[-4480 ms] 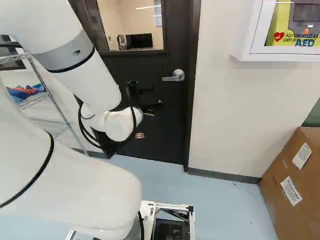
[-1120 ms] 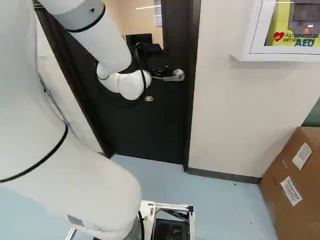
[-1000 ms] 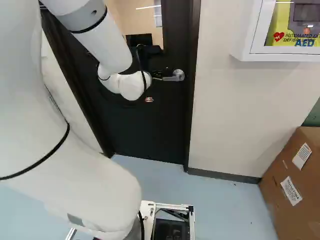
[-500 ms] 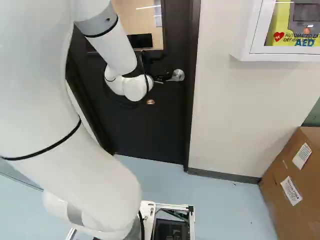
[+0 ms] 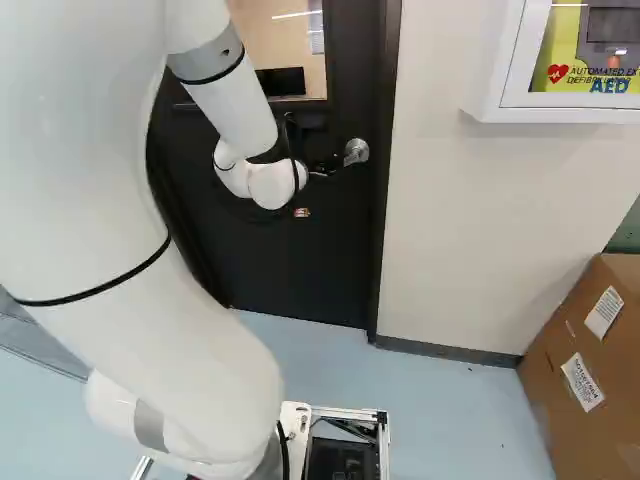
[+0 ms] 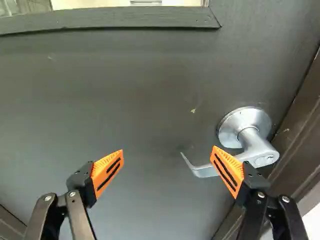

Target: Open the door and move inside

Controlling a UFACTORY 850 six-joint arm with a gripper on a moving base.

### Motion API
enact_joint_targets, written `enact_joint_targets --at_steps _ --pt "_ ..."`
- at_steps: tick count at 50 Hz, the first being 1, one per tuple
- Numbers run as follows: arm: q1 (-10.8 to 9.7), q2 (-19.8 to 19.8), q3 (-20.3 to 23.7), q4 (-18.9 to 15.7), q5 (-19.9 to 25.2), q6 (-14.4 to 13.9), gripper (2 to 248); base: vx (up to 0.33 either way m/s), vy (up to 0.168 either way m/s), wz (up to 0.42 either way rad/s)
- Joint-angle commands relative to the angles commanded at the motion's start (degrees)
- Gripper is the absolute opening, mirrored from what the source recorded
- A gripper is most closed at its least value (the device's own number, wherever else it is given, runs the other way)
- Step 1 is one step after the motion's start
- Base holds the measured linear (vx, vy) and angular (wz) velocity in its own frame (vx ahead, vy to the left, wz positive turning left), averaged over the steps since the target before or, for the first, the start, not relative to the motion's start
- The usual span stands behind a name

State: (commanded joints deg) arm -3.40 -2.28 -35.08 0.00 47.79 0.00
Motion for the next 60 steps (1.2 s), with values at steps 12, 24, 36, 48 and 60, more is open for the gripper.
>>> enact_joint_targets --at_steps 12,24,36,48,60 --pt "0.0 -1.3 0.2 0.0 0.0 0.0 247 0.000 0.000 0.000" --pt "0.0 -2.7 0.4 0.0 0.0 0.0 247 0.000 0.000 0.000" --pt "0.0 -4.2 0.5 0.0 0.0 0.0 247 0.000 0.000 0.000" --pt "0.0 -5.7 0.5 0.0 0.0 0.0 247 0.000 0.000 0.000" --pt "0.0 -6.1 0.5 0.0 0.0 0.0 247 0.000 0.000 0.000"
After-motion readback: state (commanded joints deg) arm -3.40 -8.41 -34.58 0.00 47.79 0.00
